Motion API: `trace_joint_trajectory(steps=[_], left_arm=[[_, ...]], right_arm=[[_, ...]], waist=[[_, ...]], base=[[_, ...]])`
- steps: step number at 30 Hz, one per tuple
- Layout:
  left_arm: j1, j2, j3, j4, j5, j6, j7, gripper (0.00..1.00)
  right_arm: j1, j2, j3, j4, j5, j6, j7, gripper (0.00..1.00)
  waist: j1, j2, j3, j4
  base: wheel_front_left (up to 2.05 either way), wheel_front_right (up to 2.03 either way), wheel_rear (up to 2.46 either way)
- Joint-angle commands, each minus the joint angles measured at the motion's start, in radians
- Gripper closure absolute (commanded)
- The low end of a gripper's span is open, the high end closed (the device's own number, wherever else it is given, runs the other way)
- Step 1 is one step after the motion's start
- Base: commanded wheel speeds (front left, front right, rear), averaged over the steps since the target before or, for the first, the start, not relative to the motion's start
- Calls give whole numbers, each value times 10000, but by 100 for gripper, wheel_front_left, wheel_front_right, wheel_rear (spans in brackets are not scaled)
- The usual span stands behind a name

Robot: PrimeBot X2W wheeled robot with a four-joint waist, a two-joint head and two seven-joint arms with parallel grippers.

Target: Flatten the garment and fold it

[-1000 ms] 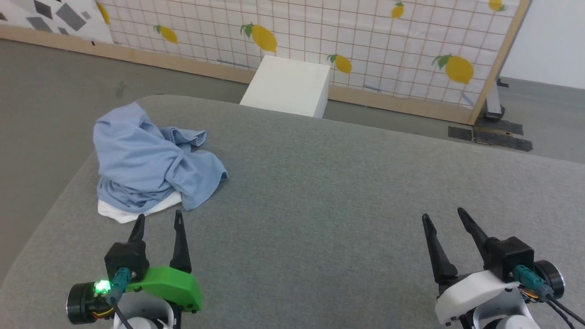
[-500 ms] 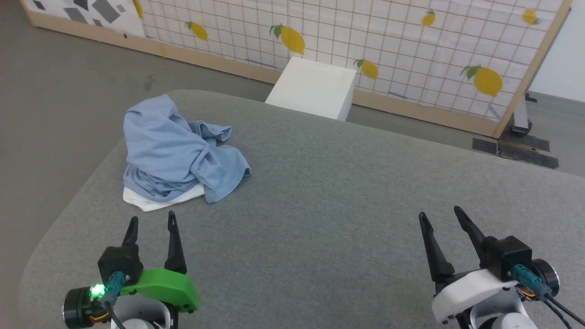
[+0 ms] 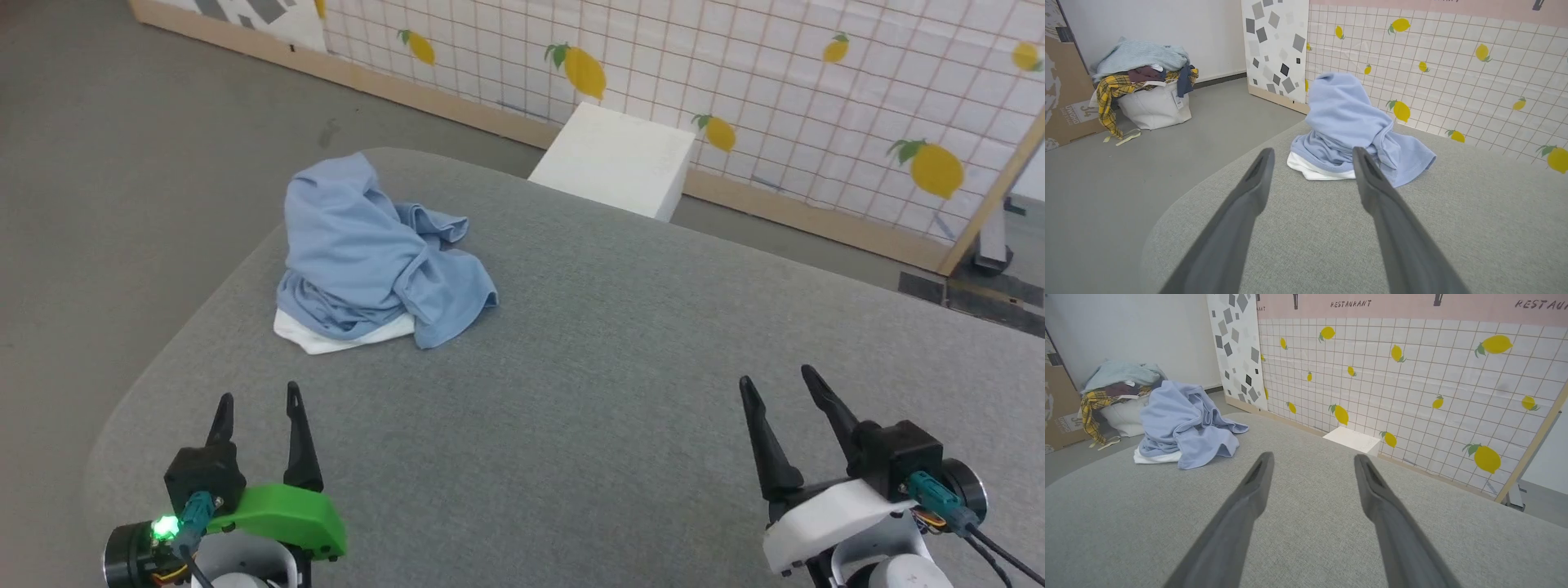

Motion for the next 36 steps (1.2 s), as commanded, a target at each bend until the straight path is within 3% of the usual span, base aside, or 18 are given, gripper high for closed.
trace_joint_trajectory(steps=[1, 36], left_arm=[[139, 87, -18, 67, -152, 77, -128, 0], [121, 564, -27, 553, -1178, 757, -853, 0]], right_arm=[[-157, 13, 31, 62, 109, -12, -128, 0], [-434, 20, 389, 709, 413, -17, -804, 0]], waist=[[-1, 0, -13, 162], [-1, 0, -66, 1882]], base=[[0, 0, 0], [0, 0, 0]])
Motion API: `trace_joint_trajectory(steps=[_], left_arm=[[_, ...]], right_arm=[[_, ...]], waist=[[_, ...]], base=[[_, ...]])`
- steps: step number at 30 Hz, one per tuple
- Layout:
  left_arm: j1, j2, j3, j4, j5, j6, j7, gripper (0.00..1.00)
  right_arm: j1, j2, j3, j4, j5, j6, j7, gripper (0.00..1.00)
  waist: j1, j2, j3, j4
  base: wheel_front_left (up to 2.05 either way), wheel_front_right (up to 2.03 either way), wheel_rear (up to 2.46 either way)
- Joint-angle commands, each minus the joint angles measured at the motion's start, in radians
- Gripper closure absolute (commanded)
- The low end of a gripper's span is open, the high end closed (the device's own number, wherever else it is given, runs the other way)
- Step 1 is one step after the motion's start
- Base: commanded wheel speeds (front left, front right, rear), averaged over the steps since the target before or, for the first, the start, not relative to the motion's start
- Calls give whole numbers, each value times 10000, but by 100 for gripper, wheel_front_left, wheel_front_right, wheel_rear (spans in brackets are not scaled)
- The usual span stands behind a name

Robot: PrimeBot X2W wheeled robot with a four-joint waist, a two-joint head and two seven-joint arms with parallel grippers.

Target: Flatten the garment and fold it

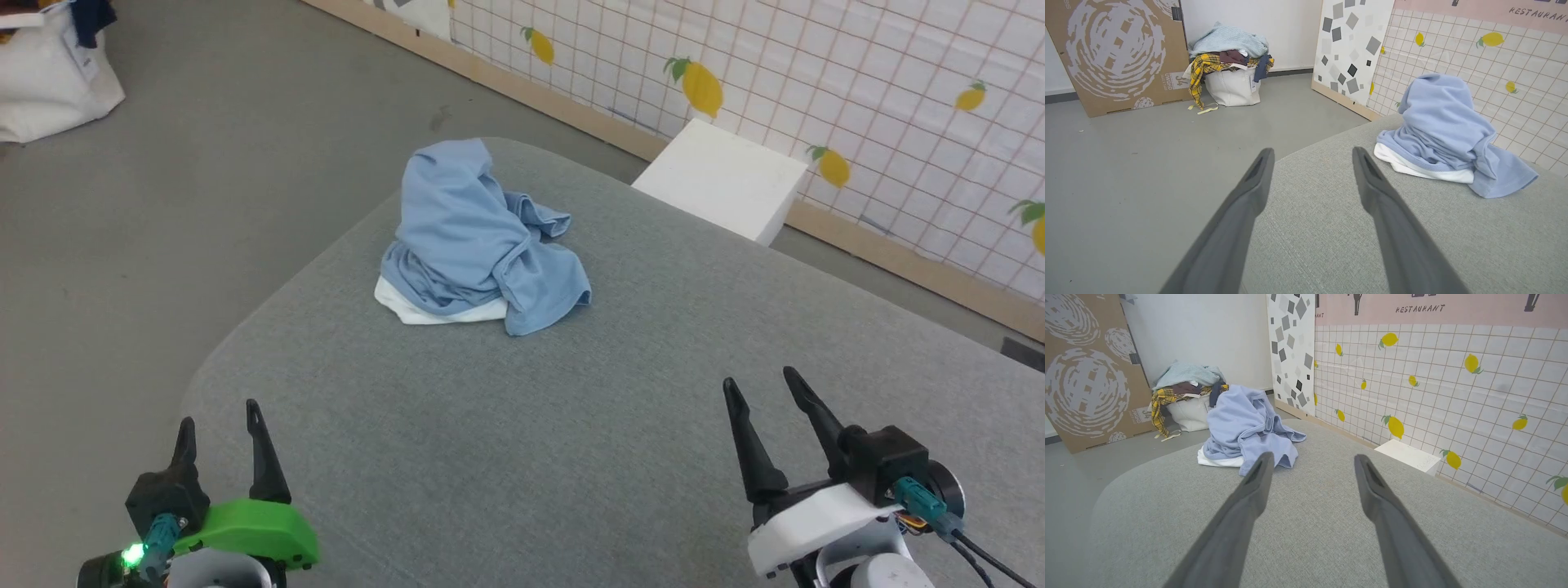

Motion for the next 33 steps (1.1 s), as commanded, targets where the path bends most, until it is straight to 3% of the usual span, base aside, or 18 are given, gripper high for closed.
trace_joint_trajectory(steps=[1, 5, 10, 17, 20, 26, 33], left_arm=[[-92, 91, -24, -27, -109, 64, -119, 0], [-864, 202, -31, -65, -371, -147, 74, 0], [-2789, 369, -13, 619, -796, -636, 593, 0], [-5849, 777, 557, 2183, -1823, -1157, 1599, 0], [-7089, 1191, 900, 3138, -2612, -1471, 3001, 0], [-7950, 1929, 1332, 3909, -3491, -1591, 5071, 0], [-7325, 2409, 1803, 4401, -4175, -932, 7128, 0]], right_arm=[[-210, 9, 22, 45, 58, -17, -108, 0], [-303, 9, 30, -82, -139, -17, 21, 0], [-691, 9, 4, -524, -573, -17, 378, 0], [-1359, 9, 240, -1133, -1055, -17, 821, 0], [-1825, 9, 363, -1344, -1240, -17, 890, 0], [-2301, 9, 356, -1515, -1281, -17, 815, 0], [-2516, 9, 181, -1390, -1026, -17, 510, 0]], waist=[[0, 0, 96, 138], [0, 0, 489, 46], [0, 0, 1523, -577], [0, 0, 3369, -1991], [0, 0, 4343, -2884], [0, 0, 5479, -3987], [0, 0, 5995, -4772]], base=[[0, 0, 0], [0, 0, 0], [0, 0, 0], [0, 0, 0], [0, 0, 0], [0, 0, 0], [0, 0, 0]])
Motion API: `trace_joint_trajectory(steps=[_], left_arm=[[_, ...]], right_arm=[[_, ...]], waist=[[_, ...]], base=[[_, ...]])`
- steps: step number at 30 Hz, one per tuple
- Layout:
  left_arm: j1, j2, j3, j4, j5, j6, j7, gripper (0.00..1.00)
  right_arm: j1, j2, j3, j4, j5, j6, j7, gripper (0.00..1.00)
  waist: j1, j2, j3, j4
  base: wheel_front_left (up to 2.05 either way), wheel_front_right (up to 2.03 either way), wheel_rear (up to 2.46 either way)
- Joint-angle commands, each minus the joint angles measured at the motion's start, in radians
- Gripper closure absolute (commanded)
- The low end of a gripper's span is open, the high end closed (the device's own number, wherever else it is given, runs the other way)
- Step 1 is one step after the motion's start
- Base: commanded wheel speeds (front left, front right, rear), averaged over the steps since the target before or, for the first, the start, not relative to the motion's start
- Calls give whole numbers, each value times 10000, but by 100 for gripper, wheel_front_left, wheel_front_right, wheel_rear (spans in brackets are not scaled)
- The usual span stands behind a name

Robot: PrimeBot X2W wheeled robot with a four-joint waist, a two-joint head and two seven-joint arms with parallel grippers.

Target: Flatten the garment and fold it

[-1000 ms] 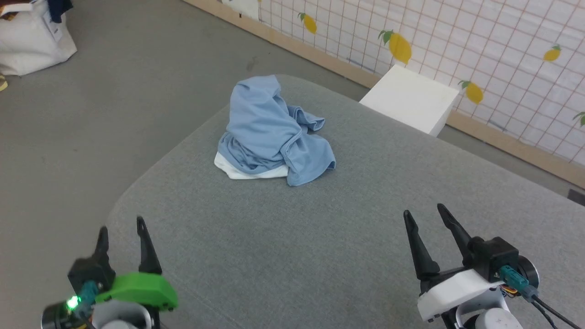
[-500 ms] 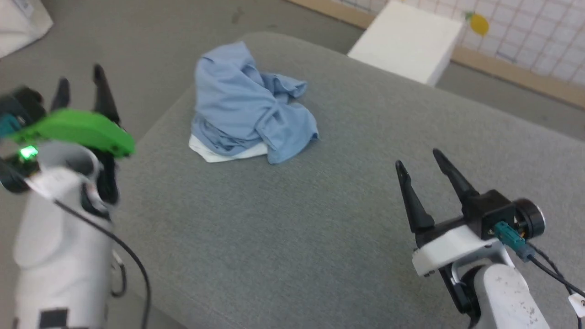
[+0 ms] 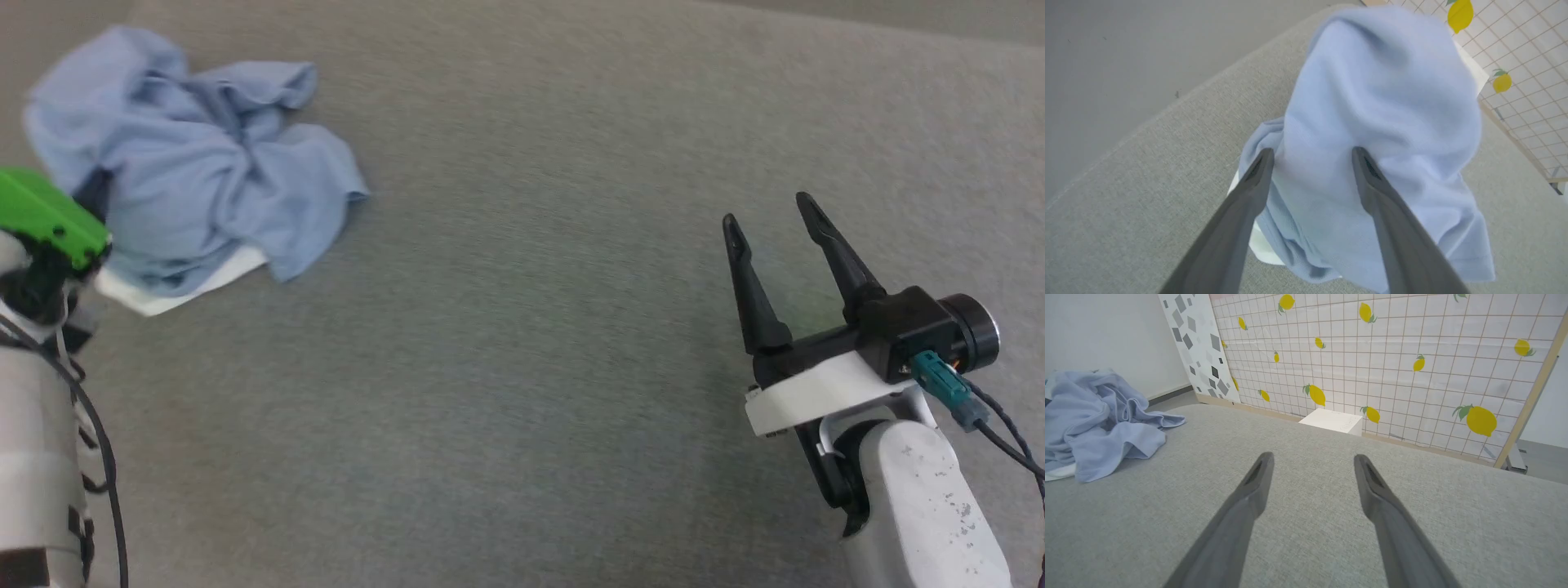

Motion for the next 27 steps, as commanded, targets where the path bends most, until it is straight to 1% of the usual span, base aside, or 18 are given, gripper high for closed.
trace_joint_trajectory(steps=[1, 6, 9, 10, 11, 12, 13, 15, 17, 21, 24, 27], left_arm=[[375, 1, 72, 98, -185, 135, 297, 0], [1248, -211, 87, 122, -585, 498, 1545, 0], [1735, -275, -65, -62, -630, 639, 2140, 0], [1885, -238, -116, -185, -594, 626, 2200, 55], [1992, -179, -134, -326, -553, 581, 2156, 91], [2114, -63, -134, -524, -434, 546, 1942, 100], [2193, 63, -106, -695, -296, 523, 1634, 100], [2271, 314, 12, -1064, 20, 433, 695, 100], [2240, 570, 96, -1365, 435, 350, -428, 100], [2043, 1015, -76, -1920, 1409, 227, -2353, 100], [1678, 1198, -345, -2409, 2038, 149, -3489, 100], [1232, 1180, -701, -2817, 2470, 28, -4264, 100]], right_arm=[[-149, -8, -22, 76, 66, -17, -108, 0], [-93, -8, -83, 302, 155, -17, -241, 0], [-31, -8, -104, 465, 245, -17, -340, 0], [9, -8, -94, 541, 289, -17, -374, 0], [45, -8, -81, 605, 315, -17, -400, 0], [87, -8, -59, 693, 352, -17, -436, 0], [120, -8, -42, 752, 402, -17, -459, 0], [194, -8, -25, 876, 508, -17, -516, 0], [319, -8, -53, 992, 631, -17, -576, 0], [732, -8, -162, 1291, 858, -17, -679, 0], [1119, -8, -334, 1444, 989, -17, -745, 0], [1461, -8, -498, 1515, 1064, -17, -781, 0]], waist=[[-2, -1, 1440, -1552], [-2, -1, 1171, -1615], [-2, -1, 714, -1567], [-2, -1, 477, -1545], [-2, -1, 287, -1532], [-2, -1, 30, -1527], [-2, -1, -162, -1530], [-2, -1, -642, -1551], [-2, -1, -1163, -1565], [-2, -1, -2277, -1640], [-2, -1, -3050, -1734], [-2, -1, -3598, -1886]], base=[[0, 0, 0], [0, 0, 0], [0, 0, 0], [0, 0, 0], [0, 0, 0], [0, 0, 0], [0, 0, 0], [0, 0, 0], [0, 0, 0], [0, 0, 0], [0, 0, 0], [0, 0, 0]])
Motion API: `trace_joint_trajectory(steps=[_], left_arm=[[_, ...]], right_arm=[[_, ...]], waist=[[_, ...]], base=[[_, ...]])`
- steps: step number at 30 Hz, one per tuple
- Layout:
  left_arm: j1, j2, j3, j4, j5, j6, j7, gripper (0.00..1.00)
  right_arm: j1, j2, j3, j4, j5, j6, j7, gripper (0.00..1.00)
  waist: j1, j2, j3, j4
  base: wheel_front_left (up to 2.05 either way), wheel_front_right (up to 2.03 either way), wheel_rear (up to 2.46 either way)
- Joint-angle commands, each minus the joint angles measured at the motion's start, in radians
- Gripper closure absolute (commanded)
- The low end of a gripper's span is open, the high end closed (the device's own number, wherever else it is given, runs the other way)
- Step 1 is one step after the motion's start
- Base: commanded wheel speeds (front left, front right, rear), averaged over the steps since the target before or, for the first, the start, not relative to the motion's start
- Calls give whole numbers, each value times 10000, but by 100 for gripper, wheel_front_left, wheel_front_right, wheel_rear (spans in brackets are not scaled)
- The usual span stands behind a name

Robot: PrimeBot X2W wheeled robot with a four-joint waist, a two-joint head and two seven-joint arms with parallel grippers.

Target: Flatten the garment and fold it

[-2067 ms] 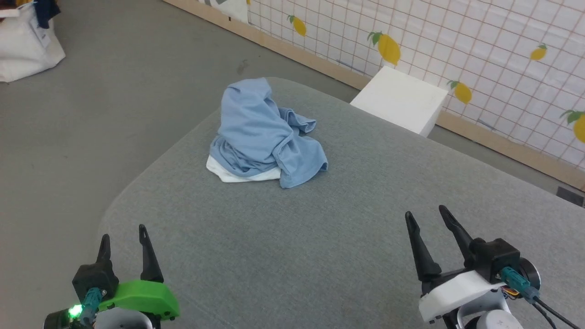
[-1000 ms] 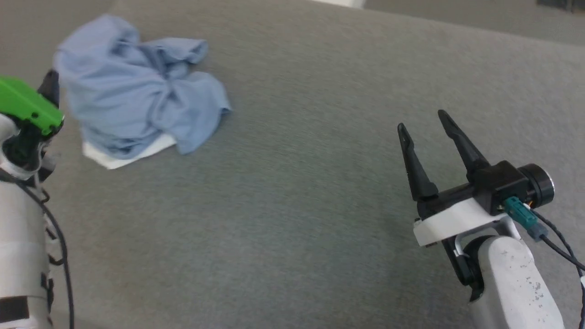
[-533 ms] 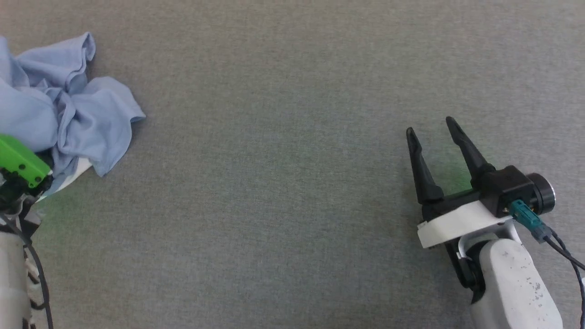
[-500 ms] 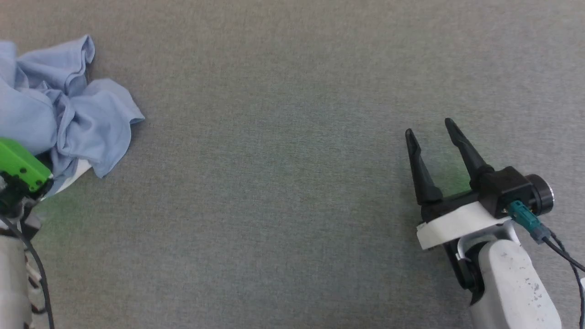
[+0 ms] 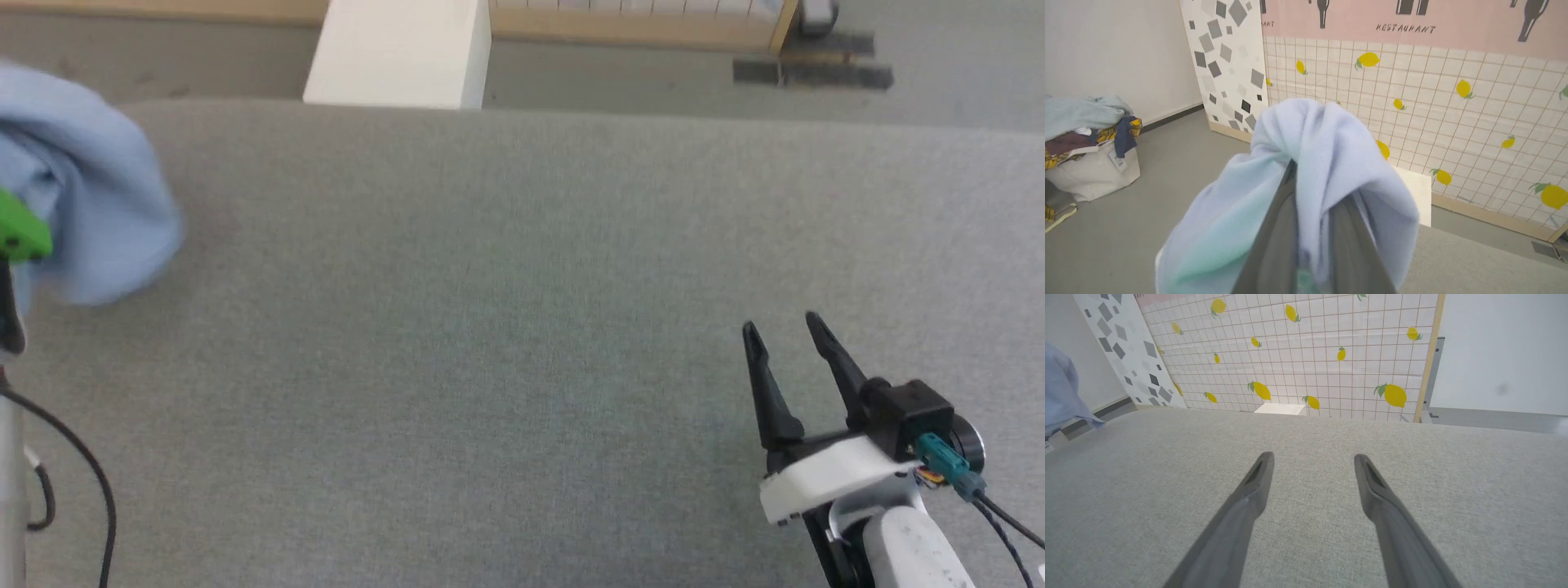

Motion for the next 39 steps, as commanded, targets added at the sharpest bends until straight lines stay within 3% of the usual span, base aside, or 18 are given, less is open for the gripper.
trace_joint_trajectory(steps=[1, 6, 14, 22, 26, 31, 36, 37, 38, 39], left_arm=[[-383, 9, -171, -226, 194, -100, -351, 100], [-1108, -565, -848, -714, 396, -364, -1019, 100], [-1615, -2359, -2220, -1110, 164, -706, -1213, 100], [-740, -4127, -3598, 54, -464, -1044, -965, 100], [23, -4416, -4487, 1461, -579, -1047, -149, 100], [738, -4553, -5419, 3410, -897, -993, 1743, 100], [1105, -4599, -5880, 4359, -1493, -1174, 3479, 100], [1142, -4603, -5903, 4409, -1622, -1175, 3718, 95], [1200, -4607, -5923, 4389, -1780, -1188, 3977, 0], [1229, -4607, -5925, 4310, -1827, -1246, 3993, 0]], right_arm=[[195, -3, -66, 33, 75, -15, -66, 0], [601, -3, -307, -46, 46, -15, -20, 0], [875, -3, -452, -406, -177, -15, 318, 0], [1043, -3, -321, -836, -232, -15, 643, 0], [988, -3, -256, -952, -179, -15, 706, 0], [894, -3, -232, -995, -143, -15, 739, 0], [836, -3, -309, -961, -87, -15, 717, 0], [832, -3, -334, -954, -79, -15, 719, 0], [814, -3, -341, -926, -54, -15, 715, 0], [809, -3, -340, -910, -41, -15, 708, 0]], waist=[[1, -1, -1730, -172], [1, -1, -2274, -584], [1, -1, -2587, -1472], [1, -1, -2387, -2499], [1, -1, -2195, -2898], [1, -1, -1945, -3220], [1, -1, -1793, -3212], [1, -1, -1767, -3164], [1, -1, -1766, -3078], [1, -1, -1782, -3038]], base=[[0, 0, 0], [0, 0, 0], [0, 0, 0], [0, 0, 0], [0, 0, 0], [0, 0, 0], [0, 0, 0], [0, 0, 0], [0, 0, 0], [0, 0, 0]])
